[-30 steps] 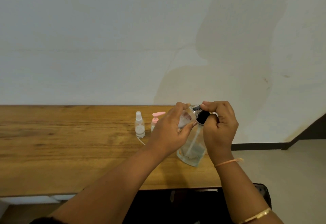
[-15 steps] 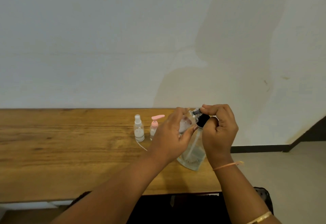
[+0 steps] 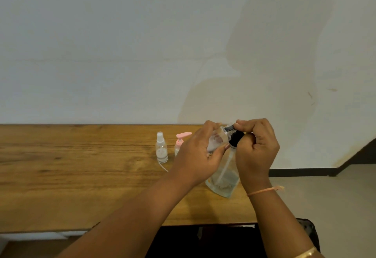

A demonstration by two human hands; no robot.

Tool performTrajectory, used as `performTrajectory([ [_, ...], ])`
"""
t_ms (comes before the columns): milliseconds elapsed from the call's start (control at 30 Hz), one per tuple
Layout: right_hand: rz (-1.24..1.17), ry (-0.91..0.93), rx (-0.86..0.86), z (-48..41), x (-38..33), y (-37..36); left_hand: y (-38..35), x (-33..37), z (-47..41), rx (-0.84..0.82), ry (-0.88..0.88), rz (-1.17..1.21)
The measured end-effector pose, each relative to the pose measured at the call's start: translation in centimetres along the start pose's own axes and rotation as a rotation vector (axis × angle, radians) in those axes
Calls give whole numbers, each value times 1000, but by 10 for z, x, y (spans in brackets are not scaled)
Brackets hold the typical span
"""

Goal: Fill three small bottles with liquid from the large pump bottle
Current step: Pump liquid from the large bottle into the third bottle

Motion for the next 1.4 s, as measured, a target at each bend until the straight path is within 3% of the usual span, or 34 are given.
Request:
performTrajectory([
  [467,-29,-31,-20,-9,-12,4,7,5,0,68,-47,-44],
  [800,-66,-40,13,-1,-4,2,-2,-7,7,28,-8,-71],
  [1167,-124,-131,0,-4,-12,1,1,1,12,137,94,105],
  [1400,-116,-157,-123,-6,-13,7,20,-1,9,117,227,456],
])
Point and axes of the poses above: each hand's wrist, its own z-axis away from the middle knuckle, its own y-axis out of the back of the hand, x = y × z, the point moved 3 cm from there along -z, towards the middle knuckle, and after that the axes turned 13 degrees about -z, right-handed, at the moved point
